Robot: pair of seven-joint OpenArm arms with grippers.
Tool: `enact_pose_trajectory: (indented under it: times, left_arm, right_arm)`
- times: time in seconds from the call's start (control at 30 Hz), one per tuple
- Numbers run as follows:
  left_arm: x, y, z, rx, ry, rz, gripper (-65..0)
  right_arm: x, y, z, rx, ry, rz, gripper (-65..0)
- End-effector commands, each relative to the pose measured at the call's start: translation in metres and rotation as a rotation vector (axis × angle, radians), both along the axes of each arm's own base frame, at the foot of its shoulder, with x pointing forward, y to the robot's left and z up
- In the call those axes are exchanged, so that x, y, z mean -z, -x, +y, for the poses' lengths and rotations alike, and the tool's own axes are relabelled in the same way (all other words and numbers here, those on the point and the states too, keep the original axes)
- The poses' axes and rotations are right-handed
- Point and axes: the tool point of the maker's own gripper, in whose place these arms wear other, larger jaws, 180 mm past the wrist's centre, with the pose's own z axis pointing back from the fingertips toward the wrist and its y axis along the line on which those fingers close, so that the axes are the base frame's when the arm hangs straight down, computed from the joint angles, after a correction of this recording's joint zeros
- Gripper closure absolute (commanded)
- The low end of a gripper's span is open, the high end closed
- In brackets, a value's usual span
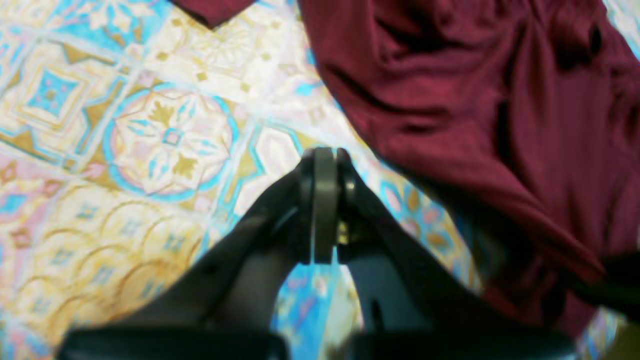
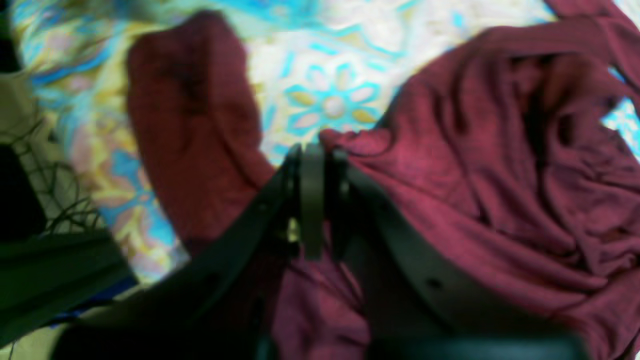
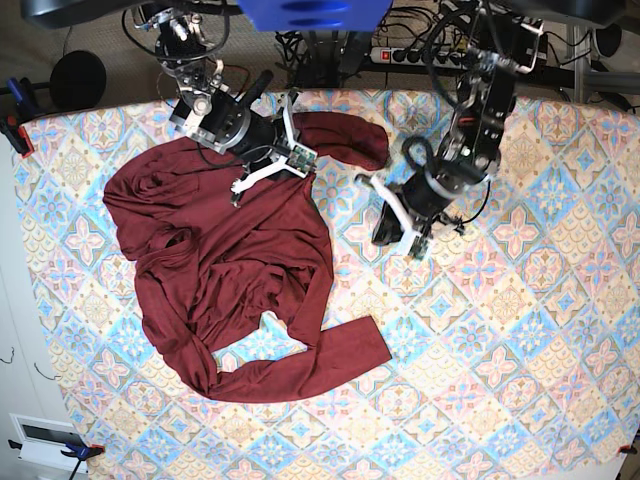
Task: Layout the t-shirt on the table in an organized manner, then fold the t-shirt properly
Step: 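Reach the left gripper across and grasp the shirt hem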
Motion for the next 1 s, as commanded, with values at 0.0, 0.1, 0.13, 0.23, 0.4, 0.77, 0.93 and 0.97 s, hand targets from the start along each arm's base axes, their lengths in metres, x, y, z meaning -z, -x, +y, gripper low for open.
enact_pose_trajectory:
  times: [0.0,0.1,0.13,0.23,0.4,0.77,0.93,0.97]
  left_arm:
    - [0.001,-0.014,0.001,-0.016,0.009,-0.003,0.0]
    - [0.004,-0.037,-0.010,-0.029,0.037,0.009,-1.2]
    - [0.006,-0.043,-0.015,-0.031,0.047,0.019,-3.8]
    - [0.011,-0.069,-0.032,-0.037,0.076,0.048,-14.9]
    - [0.000,-0.106,-0.069,-0.040,0.198,0.093,-34.1]
    - [0.033,-0.119,-0.139,0.092,0.120,0.186,-50.1]
    - [0.036,-0.119,-0.141,0.106,0.100,0.163,-7.9]
    - [0.032,-0.126,-0.129,0.079,0.108,0.155,0.0]
  right_arm:
    - [-0.008,-0.013,-0.012,0.037,0.009,-0.044,0.0]
    - [-0.006,-0.021,-0.036,0.093,0.069,-0.062,-0.1]
    - [-0.005,-0.023,-0.042,0.105,0.083,-0.066,-0.1]
    - [-0.005,-0.026,-0.051,0.125,0.103,-0.073,-0.1]
    - [-0.005,-0.028,-0.055,0.137,0.107,-0.075,0.0]
    - [-0.005,-0.028,-0.055,0.137,0.107,-0.075,0.0]
    - [-0.006,-0.029,-0.055,0.136,0.109,-0.080,0.0]
    - [-0.006,-0.029,-0.056,0.136,0.111,-0.080,0.0]
